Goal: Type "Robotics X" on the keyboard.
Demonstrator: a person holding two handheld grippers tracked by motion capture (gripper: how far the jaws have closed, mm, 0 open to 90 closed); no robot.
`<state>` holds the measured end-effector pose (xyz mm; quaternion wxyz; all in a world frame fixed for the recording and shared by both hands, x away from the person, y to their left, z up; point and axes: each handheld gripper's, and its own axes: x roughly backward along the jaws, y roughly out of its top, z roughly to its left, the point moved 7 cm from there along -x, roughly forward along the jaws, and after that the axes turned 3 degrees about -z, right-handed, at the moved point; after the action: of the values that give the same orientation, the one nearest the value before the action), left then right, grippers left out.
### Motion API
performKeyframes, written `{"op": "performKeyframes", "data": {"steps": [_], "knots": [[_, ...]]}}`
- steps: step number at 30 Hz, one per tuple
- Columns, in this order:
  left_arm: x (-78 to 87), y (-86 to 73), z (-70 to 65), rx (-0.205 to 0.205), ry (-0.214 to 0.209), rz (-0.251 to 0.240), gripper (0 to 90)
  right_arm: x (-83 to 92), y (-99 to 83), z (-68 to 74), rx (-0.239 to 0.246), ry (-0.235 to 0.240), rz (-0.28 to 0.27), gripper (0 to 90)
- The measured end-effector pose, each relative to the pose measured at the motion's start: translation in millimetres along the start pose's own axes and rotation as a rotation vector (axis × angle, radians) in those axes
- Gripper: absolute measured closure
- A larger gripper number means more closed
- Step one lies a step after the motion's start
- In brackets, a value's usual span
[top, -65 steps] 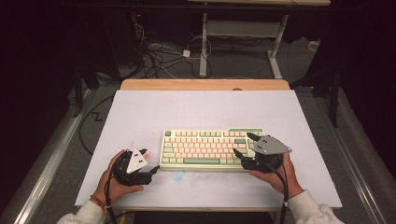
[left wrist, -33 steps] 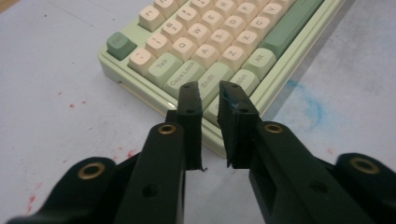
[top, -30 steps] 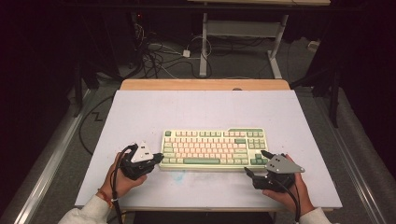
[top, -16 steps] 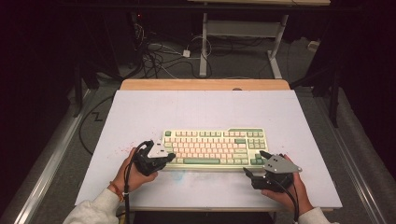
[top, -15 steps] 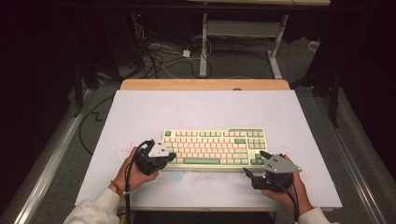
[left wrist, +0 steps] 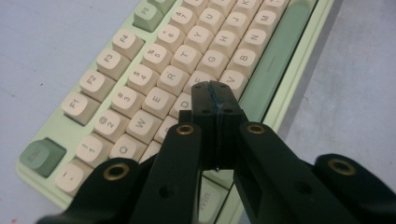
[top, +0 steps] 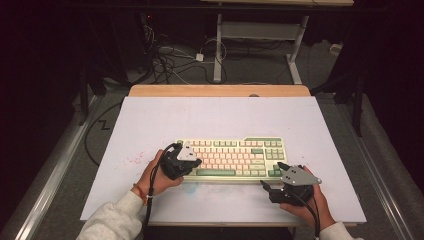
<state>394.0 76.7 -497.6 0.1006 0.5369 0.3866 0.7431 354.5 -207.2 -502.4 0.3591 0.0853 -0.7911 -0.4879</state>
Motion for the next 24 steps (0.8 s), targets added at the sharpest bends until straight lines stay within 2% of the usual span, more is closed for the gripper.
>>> {"op": "performKeyframes", "data": {"steps": [14, 20, 22, 24], "knots": [[-16.7, 5.7, -4.2, -0.024, -0.016, 0.032, 87.2, -0.2, 0.1, 1.1, 0.017, 0.002, 0.005, 20.2], [-18.4, 5.8, -3.6, -0.021, -0.013, 0.031, 87.2, -0.8, -0.4, 1.2, 0.02, 0.002, 0.01, 20.5], [-20.7, 3.9, -3.6, -0.021, -0.018, 0.048, 87.4, -0.6, -0.3, 1.2, 0.021, 0.001, 0.01, 20.6], [-21.6, 4.0, -3.5, -0.015, -0.015, 0.034, 87.5, -0.7, -0.5, 1.1, 0.021, 0.001, 0.012, 20.6]]}}
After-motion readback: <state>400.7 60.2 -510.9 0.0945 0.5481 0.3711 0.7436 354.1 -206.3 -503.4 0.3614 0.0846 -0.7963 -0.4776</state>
